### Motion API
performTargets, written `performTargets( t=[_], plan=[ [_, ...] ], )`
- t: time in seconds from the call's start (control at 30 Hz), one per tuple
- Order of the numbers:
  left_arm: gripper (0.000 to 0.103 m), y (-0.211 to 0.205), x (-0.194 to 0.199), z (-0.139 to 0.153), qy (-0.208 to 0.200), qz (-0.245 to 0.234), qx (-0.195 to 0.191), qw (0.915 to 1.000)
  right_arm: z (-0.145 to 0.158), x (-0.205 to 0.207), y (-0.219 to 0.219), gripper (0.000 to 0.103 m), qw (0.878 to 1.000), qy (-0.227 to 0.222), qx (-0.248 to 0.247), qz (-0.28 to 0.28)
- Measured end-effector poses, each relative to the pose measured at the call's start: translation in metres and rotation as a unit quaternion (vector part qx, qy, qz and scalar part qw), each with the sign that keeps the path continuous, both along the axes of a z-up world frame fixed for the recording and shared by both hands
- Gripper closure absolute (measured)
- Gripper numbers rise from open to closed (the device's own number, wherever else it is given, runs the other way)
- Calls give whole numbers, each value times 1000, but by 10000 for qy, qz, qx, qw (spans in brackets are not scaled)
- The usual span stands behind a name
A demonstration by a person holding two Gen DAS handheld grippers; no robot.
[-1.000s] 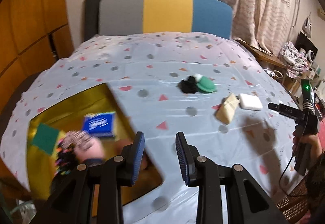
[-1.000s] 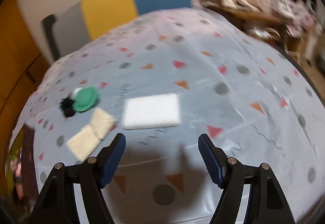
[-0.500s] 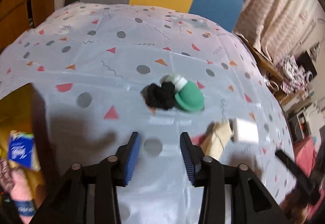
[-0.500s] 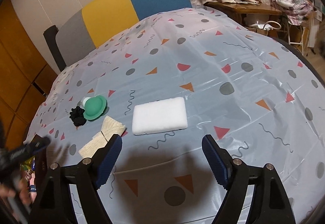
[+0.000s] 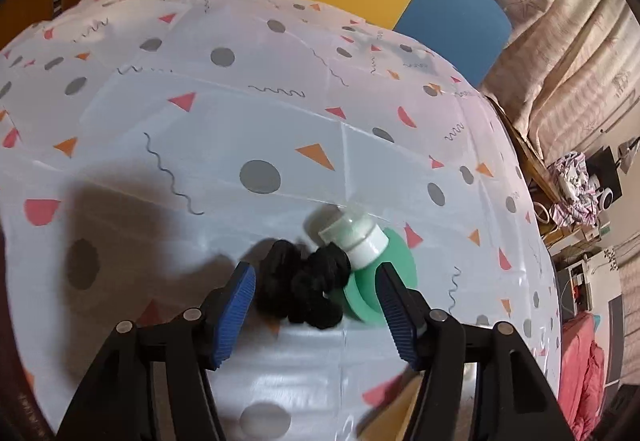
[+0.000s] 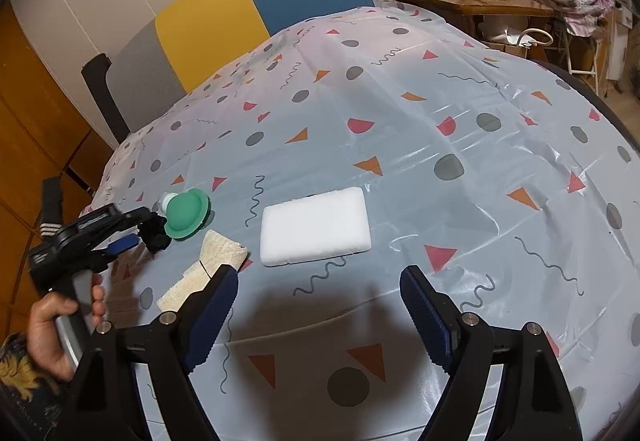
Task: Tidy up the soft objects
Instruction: 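Grasp the black scrunchie with the left tool and lift it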
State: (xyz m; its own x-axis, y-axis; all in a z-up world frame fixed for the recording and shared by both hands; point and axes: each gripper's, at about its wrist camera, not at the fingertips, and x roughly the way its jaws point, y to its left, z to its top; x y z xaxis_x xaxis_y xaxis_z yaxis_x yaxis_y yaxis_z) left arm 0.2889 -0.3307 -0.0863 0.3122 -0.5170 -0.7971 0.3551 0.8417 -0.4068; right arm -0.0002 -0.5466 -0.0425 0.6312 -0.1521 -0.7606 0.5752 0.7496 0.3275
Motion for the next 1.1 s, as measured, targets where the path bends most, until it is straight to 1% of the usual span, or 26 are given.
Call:
performTargets(
  t=[0.1, 0.13, 0.17, 0.23, 0.27, 0.37, 0.5, 0.6, 0.7, 0.77, 0.87, 0.97, 1.03, 1.07, 1.1],
  plan=[
    [42, -7, 3, -10, 46, -6, -2, 10000, 0, 0, 0, 19, 10000, -4, 1, 10],
    [49, -7, 2, -13, 59, -4, 0, 10000, 0, 1, 1, 19, 10000, -4, -8, 17],
    [63, -8, 2, -17, 96, -44, 4, 9999, 0, 1, 1, 19, 10000, -9, -21, 32],
    [75, -3, -1, -20, 96, -42, -114, 9999, 1, 2, 2, 19, 10000, -1, -70, 49],
    [79, 0, -2, -21, 124, -23, -189, 9997, 1, 2, 3, 19, 9999, 2, -91, 58],
    [85, 10, -12, -15, 0, 27, -144, 9999, 0, 3, 3, 19, 9999, 15, -112, 81],
    [85, 19, -38, 2, -232, -120, -48, 9996, 1, 3, 4, 19, 9998, 19, -156, 106],
    [85, 28, -72, 17, -449, -387, 22, 9982, 2, 2, 4, 19, 9998, 31, -169, 96],
    [85, 38, -106, 22, -515, -703, 67, 9962, 1, 1, 4, 19, 9998, 65, -192, 92],
    [85, 46, -132, 21, -536, -945, 163, 9940, 1, 1, 5, 19, 9997, 74, -223, 88],
    [85, 56, -159, 14, -569, -1140, 313, 9914, 2, 0, 6, 19, 9995, 103, -300, 97],
    [85, 65, -183, 4, -793, -1263, 569, 9872, 1, 0, 8, 19, 9991, 157, -377, 141],
    [85, 67, -189, -8, -800, -1291, 688, 9860, -1, 2, 10, 19, 9987, 222, -435, 173],
    [85, 69, -190, -14, -768, -1270, 702, 9864, -1, 2, 11, 19, 9985, 238, -447, 195],
    [85, 71, -190, -17, -817, -1229, 643, 9869, -2, 3, 11, 19, 9984, 265, -459, 211]
  ],
)
